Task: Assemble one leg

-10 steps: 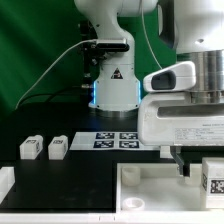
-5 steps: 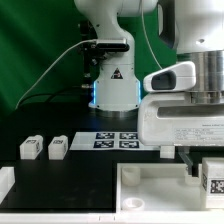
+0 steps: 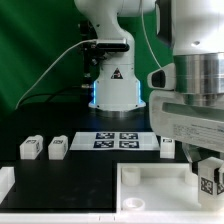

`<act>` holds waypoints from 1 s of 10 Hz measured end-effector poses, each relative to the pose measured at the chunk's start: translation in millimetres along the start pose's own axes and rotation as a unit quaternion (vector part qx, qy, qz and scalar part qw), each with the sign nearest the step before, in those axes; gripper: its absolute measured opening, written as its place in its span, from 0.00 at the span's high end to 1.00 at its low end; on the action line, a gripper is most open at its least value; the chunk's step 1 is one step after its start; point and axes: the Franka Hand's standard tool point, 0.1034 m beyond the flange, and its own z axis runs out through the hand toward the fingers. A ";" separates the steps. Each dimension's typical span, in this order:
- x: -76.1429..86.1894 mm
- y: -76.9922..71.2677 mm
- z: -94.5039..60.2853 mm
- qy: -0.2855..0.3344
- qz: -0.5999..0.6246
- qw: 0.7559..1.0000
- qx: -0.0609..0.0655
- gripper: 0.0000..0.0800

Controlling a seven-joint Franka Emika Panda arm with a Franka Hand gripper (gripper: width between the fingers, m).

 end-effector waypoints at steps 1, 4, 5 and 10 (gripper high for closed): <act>-0.8 1.4 0.3 -0.010 0.124 0.992 0.003 0.63; -0.7 4.3 0.2 -0.035 0.238 0.971 0.009 0.63; -0.5 4.4 0.5 -0.034 0.233 0.972 0.009 0.63; -13.3 0.9 -0.3 -0.030 -0.017 0.999 0.030 0.20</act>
Offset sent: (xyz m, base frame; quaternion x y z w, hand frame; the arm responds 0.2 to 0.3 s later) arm 0.0083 0.0027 0.0053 0.0102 -0.0165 0.2051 0.9785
